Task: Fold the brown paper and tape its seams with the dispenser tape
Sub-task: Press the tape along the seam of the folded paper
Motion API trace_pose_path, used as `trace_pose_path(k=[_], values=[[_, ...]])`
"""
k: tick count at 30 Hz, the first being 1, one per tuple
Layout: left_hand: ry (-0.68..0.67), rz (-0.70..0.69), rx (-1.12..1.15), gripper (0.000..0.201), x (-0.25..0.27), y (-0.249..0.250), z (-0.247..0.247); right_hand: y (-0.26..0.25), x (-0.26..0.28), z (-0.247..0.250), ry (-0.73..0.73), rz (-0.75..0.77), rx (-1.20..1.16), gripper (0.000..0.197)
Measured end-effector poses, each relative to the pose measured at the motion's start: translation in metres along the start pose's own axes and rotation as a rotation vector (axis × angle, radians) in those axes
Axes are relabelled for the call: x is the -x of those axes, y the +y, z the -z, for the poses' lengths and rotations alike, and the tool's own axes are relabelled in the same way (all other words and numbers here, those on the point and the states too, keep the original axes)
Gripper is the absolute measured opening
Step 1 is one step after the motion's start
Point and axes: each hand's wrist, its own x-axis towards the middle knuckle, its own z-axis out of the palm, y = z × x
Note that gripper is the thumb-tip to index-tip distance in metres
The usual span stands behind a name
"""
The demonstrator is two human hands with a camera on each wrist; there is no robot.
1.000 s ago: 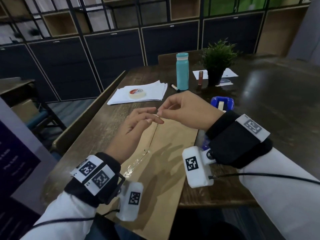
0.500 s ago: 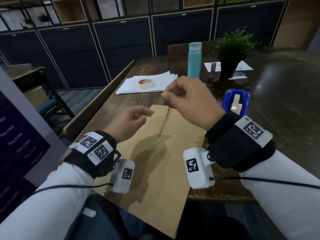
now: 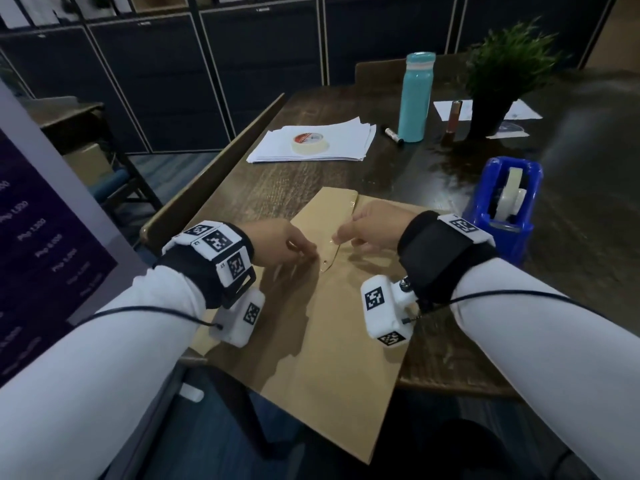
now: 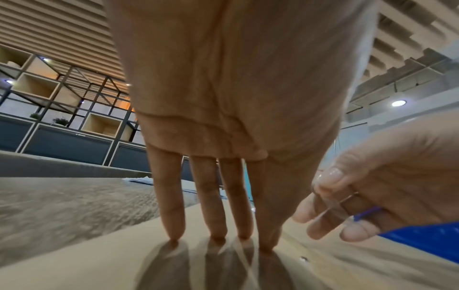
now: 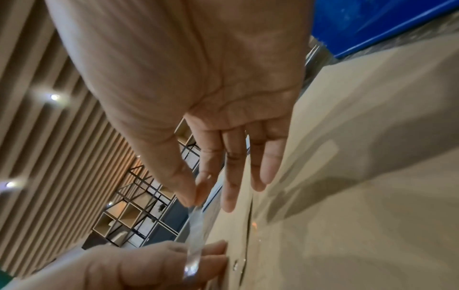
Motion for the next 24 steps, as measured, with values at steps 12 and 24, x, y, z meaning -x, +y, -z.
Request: trace_pose_path(k=[12,24], values=[[0.023,0.004,0.065,0.028,-0.001,-0.001,0.000,0.001,-0.024,0.000,-0.034,-0.040,0.162,0.028],[0.022,0.011,0.098,0.030,0.001,0.003,0.002,0.008,-0.033,-0.005,0.007,-0.053,0.243,0.032]])
